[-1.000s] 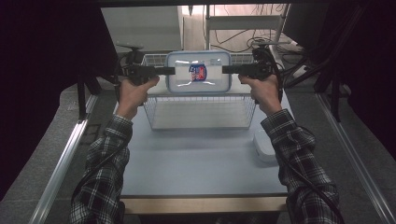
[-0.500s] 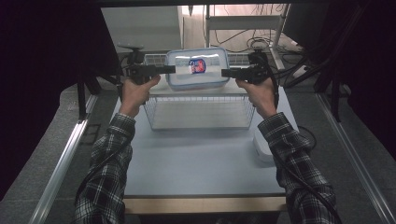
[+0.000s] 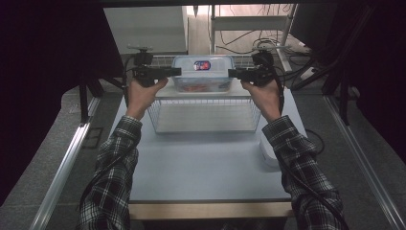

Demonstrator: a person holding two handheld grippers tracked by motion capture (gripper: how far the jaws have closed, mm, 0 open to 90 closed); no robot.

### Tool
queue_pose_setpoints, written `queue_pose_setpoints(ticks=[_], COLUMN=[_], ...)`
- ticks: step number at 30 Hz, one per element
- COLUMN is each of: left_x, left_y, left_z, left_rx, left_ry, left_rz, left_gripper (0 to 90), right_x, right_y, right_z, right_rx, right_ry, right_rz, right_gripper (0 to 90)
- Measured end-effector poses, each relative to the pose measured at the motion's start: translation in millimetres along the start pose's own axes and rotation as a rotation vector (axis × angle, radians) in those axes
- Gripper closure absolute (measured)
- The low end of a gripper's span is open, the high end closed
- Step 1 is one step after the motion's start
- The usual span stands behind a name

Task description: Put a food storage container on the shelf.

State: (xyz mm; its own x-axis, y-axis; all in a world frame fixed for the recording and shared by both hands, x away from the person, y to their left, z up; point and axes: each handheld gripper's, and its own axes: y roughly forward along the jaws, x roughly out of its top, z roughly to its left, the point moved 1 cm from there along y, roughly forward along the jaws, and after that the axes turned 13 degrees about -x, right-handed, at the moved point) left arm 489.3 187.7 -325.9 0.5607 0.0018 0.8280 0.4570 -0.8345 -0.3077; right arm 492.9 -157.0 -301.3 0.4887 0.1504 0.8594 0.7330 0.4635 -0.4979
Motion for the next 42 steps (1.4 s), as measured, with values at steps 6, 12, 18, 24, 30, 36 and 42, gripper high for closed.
queue_pose_setpoints(ticks=[6,12,18,24,30,36,42], left_x=[-1.7,-12.4,-25.8,-37.5,-54.2,-68.8,-85.5], left_y=[-5.7,-9.9,-12.2,-15.7,-18.3,-16.8,-16.1], left_z=[-8.4,-20.3,-31.4,-40.6,-51.1,-58.6,-66.4], left_rx=[0.016,-0.017,-0.008,-0.002,-0.006,0.015,0.023], left_ry=[0.057,0.123,0.189,0.224,0.252,0.299,0.318], left_rz=[-0.003,-0.007,0.019,0.028,0.05,0.074,0.089], left_gripper=[38.4,26.0,17.0,9.7,7.1,5.0,4.0], right_x=[0.1,-6.3,-18.0,-28.0,-39.9,-48.7,-59.6], right_y=[-2.7,-8.1,-11.4,-13.8,-19.9,-26.9,-35.4], right_z=[-0.1,3.3,6.6,8.9,11.1,13.2,14.5], right_rx=[0.032,0.062,0.068,0.069,0.064,0.075,0.085], right_ry=[-0.016,-0.052,-0.097,-0.132,-0.163,-0.182,-0.204], right_rz=[-0.013,-0.021,-0.035,-0.04,-0.044,-0.047,-0.056], right_gripper=[56.4,43.7,29.9,22.1,15.4,11.4,8.4])
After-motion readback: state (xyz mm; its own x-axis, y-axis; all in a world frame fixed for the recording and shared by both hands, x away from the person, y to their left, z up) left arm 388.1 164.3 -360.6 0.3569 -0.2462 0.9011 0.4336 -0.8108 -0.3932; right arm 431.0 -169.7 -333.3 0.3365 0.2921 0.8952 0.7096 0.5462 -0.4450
